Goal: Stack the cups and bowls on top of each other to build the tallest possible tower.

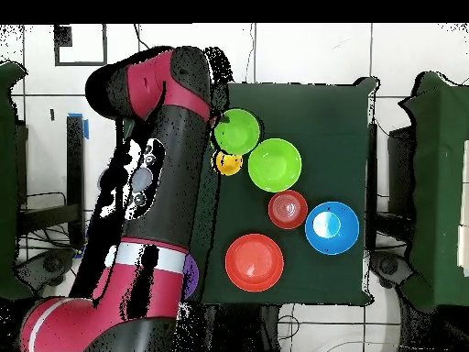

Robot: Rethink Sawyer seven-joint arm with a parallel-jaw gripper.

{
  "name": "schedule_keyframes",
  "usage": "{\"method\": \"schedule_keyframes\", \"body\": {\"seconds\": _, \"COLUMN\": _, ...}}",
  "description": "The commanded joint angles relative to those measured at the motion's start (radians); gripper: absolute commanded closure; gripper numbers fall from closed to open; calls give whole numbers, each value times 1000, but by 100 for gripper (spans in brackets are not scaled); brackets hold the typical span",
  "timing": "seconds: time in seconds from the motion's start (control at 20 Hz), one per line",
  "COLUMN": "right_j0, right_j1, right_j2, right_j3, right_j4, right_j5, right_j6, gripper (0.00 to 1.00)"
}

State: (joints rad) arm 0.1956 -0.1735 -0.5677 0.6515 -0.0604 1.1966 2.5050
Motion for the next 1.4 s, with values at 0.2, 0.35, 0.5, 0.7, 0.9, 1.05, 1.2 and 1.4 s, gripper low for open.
{"method": "schedule_keyframes", "body": {"seconds": 0.2, "right_j0": -23, "right_j1": 63, "right_j2": 82, "right_j3": -120, "right_j4": 34, "right_j5": 182, "right_j6": -35, "gripper": 100}}
{"method": "schedule_keyframes", "body": {"seconds": 0.35, "right_j0": -24, "right_j1": 72, "right_j2": 81, "right_j3": -130, "right_j4": 34, "right_j5": 182, "right_j6": -39, "gripper": 100}}
{"method": "schedule_keyframes", "body": {"seconds": 0.5, "right_j0": -18, "right_j1": 66, "right_j2": 81, "right_j3": -106, "right_j4": 32, "right_j5": 166, "right_j6": -42, "gripper": 100}}
{"method": "schedule_keyframes", "body": {"seconds": 0.7, "right_j0": -8, "right_j1": 48, "right_j2": 84, "right_j3": -53, "right_j4": 24, "right_j5": 133, "right_j6": -57, "gripper": 100}}
{"method": "schedule_keyframes", "body": {"seconds": 0.9, "right_j0": 0, "right_j1": 23, "right_j2": 87, "right_j3": 6, "right_j4": 10, "right_j5": 92, "right_j6": -71, "gripper": 100}}
{"method": "schedule_keyframes", "body": {"seconds": 1.05, "right_j0": 7, "right_j1": 4, "right_j2": 89, "right_j3": 54, "right_j4": -1, "right_j5": 62, "right_j6": -81, "gripper": 100}}
{"method": "schedule_keyframes", "body": {"seconds": 1.2, "right_j0": 12, "right_j1": -19, "right_j2": 95, "right_j3": 101, "right_j4": -6, "right_j5": 34, "right_j6": -91, "gripper": 100}}
{"method": "schedule_keyframes", "body": {"seconds": 1.4, "right_j0": 21, "right_j1": -41, "right_j2": 99, "right_j3": 160, "right_j4": -15, "right_j5": -7, "right_j6": -85, "gripper": 100}}
